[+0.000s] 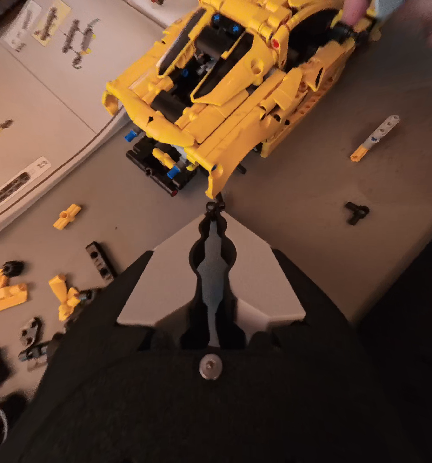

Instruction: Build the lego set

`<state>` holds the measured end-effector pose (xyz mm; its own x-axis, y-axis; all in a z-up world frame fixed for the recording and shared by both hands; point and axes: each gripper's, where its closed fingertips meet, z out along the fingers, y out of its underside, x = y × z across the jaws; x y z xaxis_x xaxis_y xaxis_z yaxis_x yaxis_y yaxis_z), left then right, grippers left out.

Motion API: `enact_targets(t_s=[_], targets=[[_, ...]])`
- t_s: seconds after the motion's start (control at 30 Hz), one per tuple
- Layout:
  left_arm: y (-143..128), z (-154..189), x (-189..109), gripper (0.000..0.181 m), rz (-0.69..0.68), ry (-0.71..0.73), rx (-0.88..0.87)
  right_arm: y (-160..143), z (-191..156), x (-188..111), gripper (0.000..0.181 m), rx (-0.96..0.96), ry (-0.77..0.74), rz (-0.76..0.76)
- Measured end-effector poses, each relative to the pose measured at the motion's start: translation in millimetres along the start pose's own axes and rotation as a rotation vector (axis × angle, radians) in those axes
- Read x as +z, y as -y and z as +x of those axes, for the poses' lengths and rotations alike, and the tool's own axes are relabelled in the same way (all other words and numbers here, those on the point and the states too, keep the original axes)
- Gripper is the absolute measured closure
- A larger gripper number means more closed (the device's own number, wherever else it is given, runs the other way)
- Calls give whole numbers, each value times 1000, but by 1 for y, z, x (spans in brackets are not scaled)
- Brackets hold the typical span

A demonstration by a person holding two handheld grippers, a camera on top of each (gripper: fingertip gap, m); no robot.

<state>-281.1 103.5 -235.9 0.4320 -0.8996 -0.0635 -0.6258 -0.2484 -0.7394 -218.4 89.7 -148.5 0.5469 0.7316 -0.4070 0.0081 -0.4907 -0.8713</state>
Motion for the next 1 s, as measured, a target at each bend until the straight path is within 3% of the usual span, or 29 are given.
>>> enact_targets(t_s=[0.13,0.33,0.5,0.57,0.67,0.73,0.8,0.87,1.0], targets=[[33,12,-38,177,220,63,10,-18,-21,17,152,190,154,-98],[78,34,-80,178,451,105,-39,11,-48,10,155,275,312,53],[88,45,-75,177,464,111,-15,13,-60,10,158,302,386,56],[91,48,-74,177,487,97,-37,9,-58,12,172,292,370,41],[91,51,-75,177,494,88,7,6,-58,10,175,253,363,16],[90,55,-78,177,522,63,84,5,-61,8,175,222,387,-7],[85,60,-78,155,509,51,189,0,-60,4,176,220,412,-43],[80,69,-76,147,495,36,315,-2,-64,-2,175,281,492,-73],[77,84,-76,147,516,65,523,-15,-75,-8,175,287,588,-173]])
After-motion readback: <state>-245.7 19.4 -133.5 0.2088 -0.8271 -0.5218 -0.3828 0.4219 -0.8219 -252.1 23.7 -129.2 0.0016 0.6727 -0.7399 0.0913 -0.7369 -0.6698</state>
